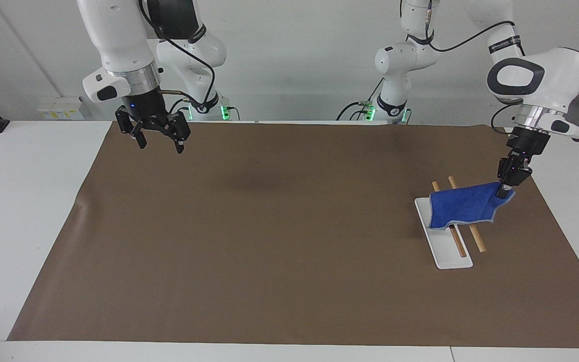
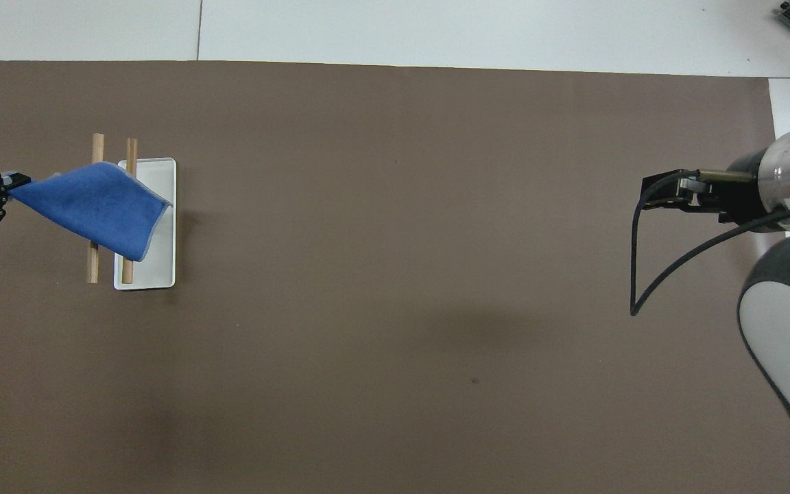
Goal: Right arm passes towel to left arm to hang
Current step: 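Drape the towel over the wooden sticks with the left gripper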
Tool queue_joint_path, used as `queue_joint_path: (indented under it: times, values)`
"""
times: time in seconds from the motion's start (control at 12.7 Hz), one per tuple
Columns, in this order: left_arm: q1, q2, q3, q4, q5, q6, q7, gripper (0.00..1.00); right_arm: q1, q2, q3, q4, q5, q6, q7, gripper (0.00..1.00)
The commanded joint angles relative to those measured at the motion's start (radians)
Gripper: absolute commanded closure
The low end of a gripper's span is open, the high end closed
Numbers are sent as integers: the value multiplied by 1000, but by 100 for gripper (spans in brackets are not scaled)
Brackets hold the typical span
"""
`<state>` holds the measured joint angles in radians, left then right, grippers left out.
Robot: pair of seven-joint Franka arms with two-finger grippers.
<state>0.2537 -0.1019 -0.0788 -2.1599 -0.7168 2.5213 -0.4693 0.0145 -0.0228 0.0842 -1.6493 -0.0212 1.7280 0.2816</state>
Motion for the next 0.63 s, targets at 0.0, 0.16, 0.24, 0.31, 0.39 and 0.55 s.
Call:
queue_joint_path:
  times: [0.0, 0.16, 0.24, 0.31, 0.39, 0.55]
  values:
    - [16, 21, -12, 9, -9, 2, 12, 100, -16, 1, 12, 5, 4, -54, -22, 0]
    - [18, 30, -12, -1, -9, 7, 15, 100, -22, -11, 11, -18, 4, -57, -25, 0]
    - [19, 36, -12, -6, -9, 8, 18, 100, -39, -11, 11, -18, 4, -57, -36, 0]
    - [19, 48, -12, -20, -9, 19, 29, 100, -45, -11, 11, -21, 6, -62, -57, 0]
    - [22, 53, -10, -35, -9, 34, 47, 100, -47, -9, 11, -20, 6, -64, -79, 0]
    - [44, 54, -10, -54, -9, 39, 51, 100, -45, -9, 11, -18, 6, -62, -84, 0]
